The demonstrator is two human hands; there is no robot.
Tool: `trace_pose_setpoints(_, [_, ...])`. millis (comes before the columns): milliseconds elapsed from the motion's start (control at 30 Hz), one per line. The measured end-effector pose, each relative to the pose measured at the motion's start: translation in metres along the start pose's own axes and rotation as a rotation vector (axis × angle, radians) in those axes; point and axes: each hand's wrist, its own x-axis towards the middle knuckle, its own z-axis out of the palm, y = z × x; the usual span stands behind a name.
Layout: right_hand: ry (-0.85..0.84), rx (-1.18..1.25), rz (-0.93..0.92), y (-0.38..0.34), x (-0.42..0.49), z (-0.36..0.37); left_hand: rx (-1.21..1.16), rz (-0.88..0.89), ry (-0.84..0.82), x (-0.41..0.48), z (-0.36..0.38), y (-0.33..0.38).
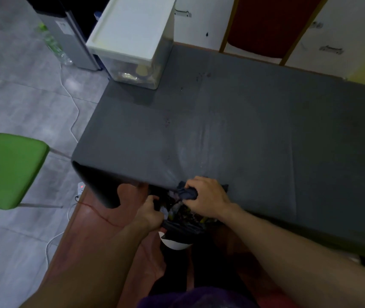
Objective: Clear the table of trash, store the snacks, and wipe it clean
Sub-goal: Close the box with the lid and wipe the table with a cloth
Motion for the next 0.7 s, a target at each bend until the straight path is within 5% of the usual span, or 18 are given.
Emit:
trace_pose_setpoints(133, [-0.013, 0.125, 0.192, 0.002, -0.003, -0.023, 0.012, 0.009, -0.017, 0.001, 0.003, -0.003])
trace_pose_setpoints(300, [0.556, 0.024, 0.514, 0.038, 0.000, -0.053, 0.032, 0.030, -0.033, 0.001, 0.006, -0.006])
trace_pose_setpoints(433, [0.354, -0.076, 0.622, 0.063, -0.001, -0.056, 0.029, 0.027, -0.047, 0.002, 0.008, -0.009])
trace_pose_setpoints(700, [0.157, -0.099, 0.326, 0.007, -0.018, 0.000, 0.045, 0.041, -0.054, 0.004, 0.005, -0.009])
